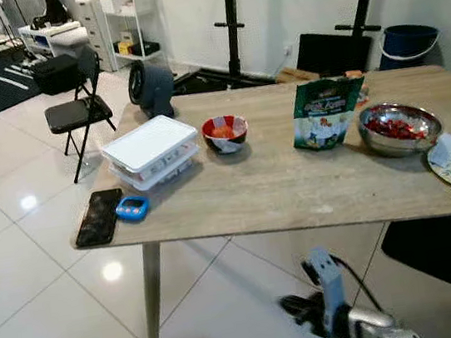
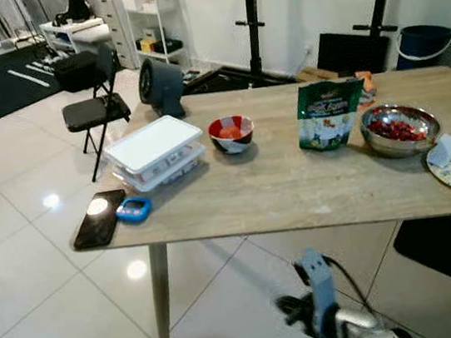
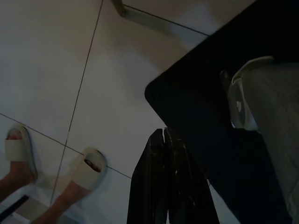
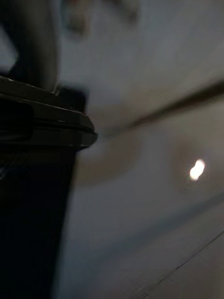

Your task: Restocking fridge

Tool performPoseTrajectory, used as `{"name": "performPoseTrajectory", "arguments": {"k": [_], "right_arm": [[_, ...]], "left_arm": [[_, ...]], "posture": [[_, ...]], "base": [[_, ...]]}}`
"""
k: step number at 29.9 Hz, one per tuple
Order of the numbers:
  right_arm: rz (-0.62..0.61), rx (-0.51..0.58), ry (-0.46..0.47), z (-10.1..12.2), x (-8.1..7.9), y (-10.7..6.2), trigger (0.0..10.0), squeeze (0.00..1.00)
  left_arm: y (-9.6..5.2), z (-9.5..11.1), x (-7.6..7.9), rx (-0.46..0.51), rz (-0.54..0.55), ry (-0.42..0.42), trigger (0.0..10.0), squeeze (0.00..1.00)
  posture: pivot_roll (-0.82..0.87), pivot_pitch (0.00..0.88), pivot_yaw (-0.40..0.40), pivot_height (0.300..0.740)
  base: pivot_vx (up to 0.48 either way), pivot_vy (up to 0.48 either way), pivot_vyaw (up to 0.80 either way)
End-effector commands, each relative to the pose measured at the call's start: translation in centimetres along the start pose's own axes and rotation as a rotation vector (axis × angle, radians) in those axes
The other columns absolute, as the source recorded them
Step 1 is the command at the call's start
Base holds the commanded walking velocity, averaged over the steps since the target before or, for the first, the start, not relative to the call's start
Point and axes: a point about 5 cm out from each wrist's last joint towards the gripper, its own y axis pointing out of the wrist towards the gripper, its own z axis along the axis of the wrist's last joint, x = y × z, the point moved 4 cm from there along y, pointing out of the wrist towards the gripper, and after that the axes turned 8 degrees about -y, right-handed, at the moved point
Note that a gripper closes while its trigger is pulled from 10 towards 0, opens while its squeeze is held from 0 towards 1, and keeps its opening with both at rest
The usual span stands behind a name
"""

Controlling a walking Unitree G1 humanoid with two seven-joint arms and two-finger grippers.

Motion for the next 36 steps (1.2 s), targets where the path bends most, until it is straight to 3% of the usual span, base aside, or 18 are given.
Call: {"name": "performPoseTrajectory", "arguments": {"k": [1, 3, 4, 5, 6, 7, 10, 11, 15, 22, 36], "right_arm": [[-0.083, -0.060, -0.024, -1.6, 0.8, -0.3, 10.0, 0.00], [-0.178, -0.118, -0.014, -3.4, 1.8, -1.0, 10.0, 0.00], [-0.226, -0.130, 0.082, -4.6, 2.0, -1.4, 10.0, 0.00], [-0.226, -0.130, 0.082, -4.6, 2.0, -1.4, 10.0, 0.00], [-0.300, -0.160, 0.218, -6.5, 2.3, -2.2, 10.0, 0.00], [-0.330, -0.179, 0.256, -7.3, 2.3, -2.6, 10.0, 0.00], [-0.354, -0.199, 0.272, -8.0, 2.4, -2.9, 10.0, 0.00], [-0.388, -0.242, 0.277, -9.1, 2.3, -3.4, 10.0, 0.00], [-0.416, -0.325, 0.274, -11.3, 1.4, -4.1, 10.0, 0.00], [-0.291, -0.335, 0.168, -10.8, -0.8, -2.6, 10.0, 0.00], [-0.294, -0.378, 0.138, -11.5, -0.7, -3.1, 10.0, 0.00]], "left_arm": [[0.1, -0.4, 1.6, -0.017, -0.041, -0.015, 10.0, 0.00], [0.1, -0.4, 1.7, -0.017, -0.042, -0.017, 10.0, 0.00], [0.1, -0.4, 1.8, -0.019, -0.043, -0.017, 10.0, 0.00], [0.1, -0.4, 1.8, -0.019, -0.043, -0.017, 10.0, 0.00], [0.1, -0.4, 1.9, -0.020, -0.046, -0.015, 10.0, 0.00], [0.1, -0.4, 2.0, -0.021, -0.048, -0.014, 10.0, 0.00], [0.1, -0.4, 2.1, -0.021, -0.049, -0.013, 10.0, 0.00], [0.2, -0.2, 2.2, -0.018, -0.050, -0.012, 10.0, 0.00], [0.2, 0.3, 2.5, -0.006, -0.055, -0.012, 10.0, 0.00], [0.2, 0.1, 2.6, -0.009, -0.057, -0.011, 10.0, 0.00], [0.1, -0.9, 2.5, -0.030, -0.052, -0.011, 10.0, 0.00]], "posture": [[-0.02, 0.000, -0.023, 0.740], [-0.02, 0.000, -0.025, 0.740], [-0.03, 0.000, -0.027, 0.740], [-0.03, 0.000, -0.027, 0.740], [-0.03, 0.000, -0.030, 0.740], [-0.03, 0.000, -0.030, 0.740], [-0.03, 0.000, -0.030, 0.740], [-0.03, 0.000, -0.030, 0.740], [-0.01, 0.000, -0.046, 0.740], [0.00, 0.000, -0.048, 0.740], [0.01, 0.000, -0.056, 0.740]], "base": [[0.000, 0.000, 0.00], [0.000, 0.000, 0.00], [0.000, 0.000, 0.00], [0.000, 0.000, 0.00], [0.000, 0.000, 0.00], [0.000, 0.000, 0.00], [0.000, 0.000, 0.00], [0.000, 0.000, 0.00], [0.000, 0.000, 0.00], [0.000, 0.000, 0.00], [0.000, 0.000, 0.00]]}}
